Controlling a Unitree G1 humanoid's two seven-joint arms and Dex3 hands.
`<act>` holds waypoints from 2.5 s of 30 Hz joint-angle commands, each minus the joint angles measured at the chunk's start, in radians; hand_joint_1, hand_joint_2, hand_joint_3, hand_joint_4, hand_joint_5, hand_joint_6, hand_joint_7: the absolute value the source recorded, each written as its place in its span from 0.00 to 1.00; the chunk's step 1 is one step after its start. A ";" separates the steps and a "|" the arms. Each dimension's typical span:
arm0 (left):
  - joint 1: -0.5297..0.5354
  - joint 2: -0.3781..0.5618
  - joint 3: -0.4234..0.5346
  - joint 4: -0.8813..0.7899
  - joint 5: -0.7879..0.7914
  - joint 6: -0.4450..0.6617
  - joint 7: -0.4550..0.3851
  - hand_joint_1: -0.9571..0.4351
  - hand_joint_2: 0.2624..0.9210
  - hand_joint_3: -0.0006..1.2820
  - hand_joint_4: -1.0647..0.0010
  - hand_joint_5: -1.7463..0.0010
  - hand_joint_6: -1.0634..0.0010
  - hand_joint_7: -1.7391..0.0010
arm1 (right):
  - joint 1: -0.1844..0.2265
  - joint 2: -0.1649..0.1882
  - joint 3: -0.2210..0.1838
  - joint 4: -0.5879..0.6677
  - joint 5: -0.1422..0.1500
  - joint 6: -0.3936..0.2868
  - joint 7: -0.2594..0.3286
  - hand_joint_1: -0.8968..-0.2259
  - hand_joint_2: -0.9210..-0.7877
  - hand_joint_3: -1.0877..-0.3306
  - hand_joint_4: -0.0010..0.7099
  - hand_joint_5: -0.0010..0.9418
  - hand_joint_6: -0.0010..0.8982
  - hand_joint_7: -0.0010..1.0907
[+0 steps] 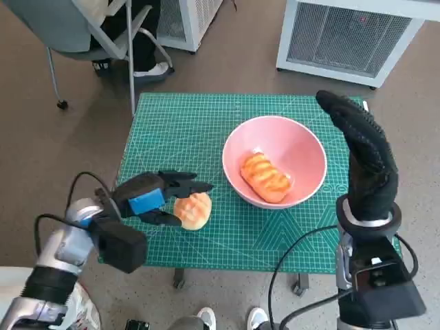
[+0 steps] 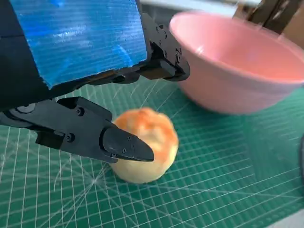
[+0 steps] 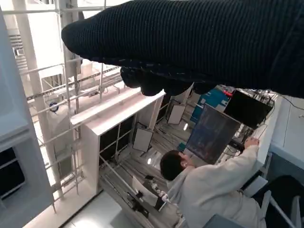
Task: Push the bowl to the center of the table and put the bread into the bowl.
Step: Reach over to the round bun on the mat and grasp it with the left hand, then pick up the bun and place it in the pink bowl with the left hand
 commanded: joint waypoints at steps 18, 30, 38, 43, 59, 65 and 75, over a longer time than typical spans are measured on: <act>-0.056 -0.005 -0.067 -0.010 0.095 0.149 -0.021 0.68 1.00 0.09 0.38 0.33 0.48 0.31 | 0.023 -0.006 -0.016 -0.004 -0.028 0.002 -0.008 0.78 0.00 0.71 0.58 0.01 0.05 0.78; -0.076 0.025 0.048 -0.171 -0.027 0.182 -0.052 0.69 1.00 0.08 0.39 0.30 0.46 0.31 | 0.023 -0.001 -0.018 -0.005 -0.040 0.002 -0.017 0.80 0.00 0.71 0.58 0.01 0.05 0.78; -0.134 -0.004 0.153 -0.333 -0.088 0.222 0.009 0.69 1.00 0.04 0.36 0.30 0.36 0.38 | 0.016 0.003 -0.018 0.009 -0.038 -0.004 -0.020 0.79 0.00 0.71 0.58 0.01 0.05 0.77; -0.194 -0.056 0.167 -0.371 -0.085 0.217 0.078 0.69 0.98 0.02 0.33 0.34 0.29 0.42 | 0.012 0.006 -0.017 0.013 -0.040 -0.005 -0.023 0.79 0.00 0.71 0.58 0.01 0.05 0.77; -0.476 -0.245 0.020 -0.025 0.009 0.001 0.206 0.69 1.00 0.03 0.37 0.32 0.33 0.38 | 0.005 0.019 -0.012 0.019 -0.040 -0.002 -0.035 0.78 0.00 0.71 0.58 0.01 0.05 0.77; -0.585 -0.313 -0.053 0.173 0.091 -0.034 0.252 0.69 1.00 0.07 0.42 0.30 0.38 0.33 | 0.015 0.021 -0.013 0.008 -0.036 -0.001 -0.038 0.78 0.00 0.72 0.59 0.01 0.05 0.77; -0.702 -0.408 -0.148 0.453 0.192 -0.029 0.295 0.69 1.00 0.15 0.56 0.24 0.47 0.26 | 0.039 0.019 -0.020 -0.014 -0.036 -0.001 -0.044 0.78 0.00 0.72 0.59 0.01 0.06 0.76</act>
